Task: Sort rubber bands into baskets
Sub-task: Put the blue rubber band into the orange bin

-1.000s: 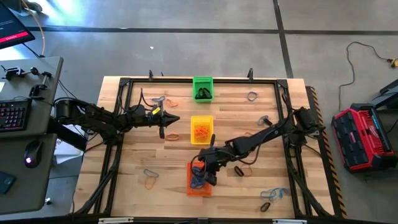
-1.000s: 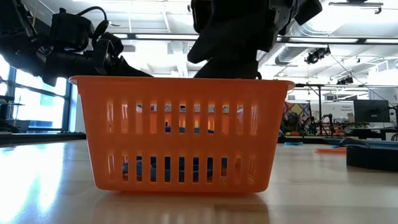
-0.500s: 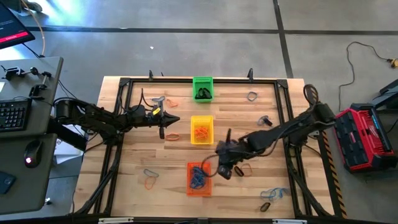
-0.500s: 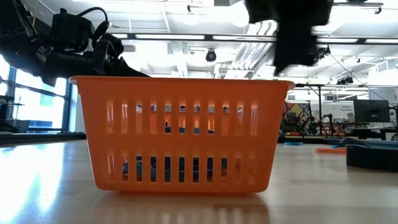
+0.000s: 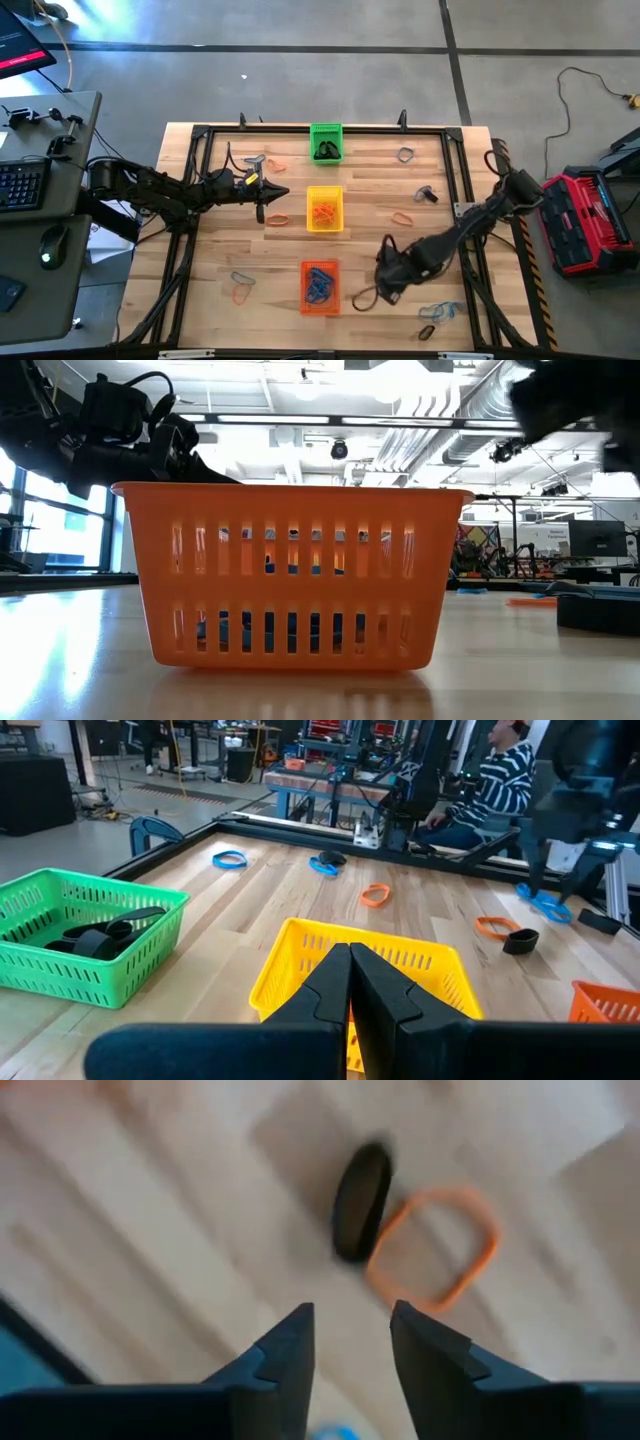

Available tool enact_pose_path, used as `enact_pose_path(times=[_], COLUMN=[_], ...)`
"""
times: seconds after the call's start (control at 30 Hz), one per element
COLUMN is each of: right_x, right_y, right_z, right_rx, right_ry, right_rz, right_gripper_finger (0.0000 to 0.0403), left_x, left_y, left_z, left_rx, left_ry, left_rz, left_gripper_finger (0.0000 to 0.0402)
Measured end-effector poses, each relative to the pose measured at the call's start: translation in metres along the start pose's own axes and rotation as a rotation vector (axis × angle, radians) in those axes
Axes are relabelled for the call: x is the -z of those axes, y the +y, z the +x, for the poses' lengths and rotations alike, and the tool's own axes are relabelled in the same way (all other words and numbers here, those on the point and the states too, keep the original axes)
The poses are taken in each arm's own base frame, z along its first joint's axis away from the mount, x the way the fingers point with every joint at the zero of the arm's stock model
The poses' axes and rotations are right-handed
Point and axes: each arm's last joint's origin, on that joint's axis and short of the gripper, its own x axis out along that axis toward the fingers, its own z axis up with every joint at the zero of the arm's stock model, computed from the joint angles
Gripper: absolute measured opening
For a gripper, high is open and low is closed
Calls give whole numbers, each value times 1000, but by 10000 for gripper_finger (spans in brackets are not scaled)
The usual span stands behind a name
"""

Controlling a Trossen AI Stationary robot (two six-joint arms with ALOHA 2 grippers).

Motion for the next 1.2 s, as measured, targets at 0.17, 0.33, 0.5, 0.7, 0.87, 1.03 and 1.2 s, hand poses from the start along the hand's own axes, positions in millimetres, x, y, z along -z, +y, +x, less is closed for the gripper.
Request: enact_pose_path(times=[0.17, 0.33, 0.5, 0.7, 0.87, 1.03, 1.2], right_x=[32, 57, 75, 92, 96, 96, 96], right_y=[8, 13, 15, 19, 22, 26, 23], right_z=[2, 2, 4, 25, 39, 49, 55], right_rx=[-7, -5, -1, 56, 78, 64, 109], right_ry=[53, 68, 89, 202, 210, 226, 243], right_rz=[-93, -152, -188, -249, -275, -344, -358], right_gripper_finger=[147, 151, 150, 150, 149, 149, 149], left_x=[0, 0, 0, 0, -1, -1, -1], left_y=[0, 0, 0, 0, 0, 0, 0], left_z=[0, 0, 0, 0, 0, 0, 0], left_rx=[0, 0, 0, 0, 0, 0, 0], left_ry=[0, 0, 0, -2, -9, -8, -7], left_rz=[0, 1, 1, 2, 3, 3, 4], left_gripper_finger=[0, 0, 0, 0, 0, 0, 0])
